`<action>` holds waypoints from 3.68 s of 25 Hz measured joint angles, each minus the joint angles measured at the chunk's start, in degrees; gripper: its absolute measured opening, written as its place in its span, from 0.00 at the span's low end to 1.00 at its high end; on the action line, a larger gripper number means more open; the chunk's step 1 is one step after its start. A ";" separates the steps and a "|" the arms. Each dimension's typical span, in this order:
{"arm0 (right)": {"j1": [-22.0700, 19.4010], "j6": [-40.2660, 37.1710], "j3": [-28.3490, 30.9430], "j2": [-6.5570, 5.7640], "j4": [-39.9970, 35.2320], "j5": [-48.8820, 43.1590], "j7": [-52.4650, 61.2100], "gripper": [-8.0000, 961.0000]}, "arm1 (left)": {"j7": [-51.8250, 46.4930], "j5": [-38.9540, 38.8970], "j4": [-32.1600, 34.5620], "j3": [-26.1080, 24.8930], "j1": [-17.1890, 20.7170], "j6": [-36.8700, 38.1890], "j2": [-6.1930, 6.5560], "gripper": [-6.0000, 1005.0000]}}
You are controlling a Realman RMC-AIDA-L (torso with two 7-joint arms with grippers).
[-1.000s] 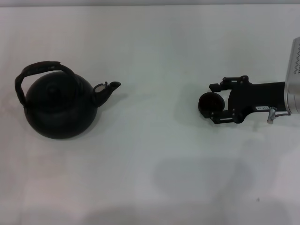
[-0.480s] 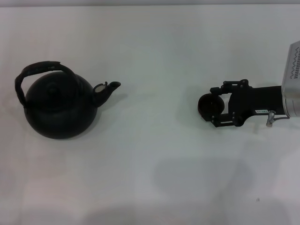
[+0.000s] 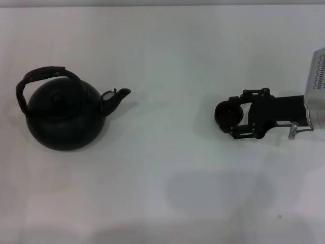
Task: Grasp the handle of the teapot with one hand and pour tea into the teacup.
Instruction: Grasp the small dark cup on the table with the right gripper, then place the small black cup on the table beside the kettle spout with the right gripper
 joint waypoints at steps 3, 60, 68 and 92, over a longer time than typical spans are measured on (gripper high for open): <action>0.00 -0.74 -0.02 0.00 0.13 0.02 -0.05 0.82 | 0.00 0.00 0.00 0.00 -0.01 0.07 0.00 0.78; 5.84 -9.38 -21.61 0.96 -3.64 7.37 8.36 0.81 | 0.00 2.71 0.30 0.00 -0.03 0.75 0.00 0.78; 5.82 -10.09 -22.29 0.96 -2.77 7.94 8.13 0.82 | 0.00 2.73 0.27 0.00 -0.16 0.75 0.01 0.78; 5.89 -10.62 -22.49 0.96 -2.58 7.94 7.66 0.87 | 0.00 2.72 0.45 0.00 -0.18 0.76 0.00 0.78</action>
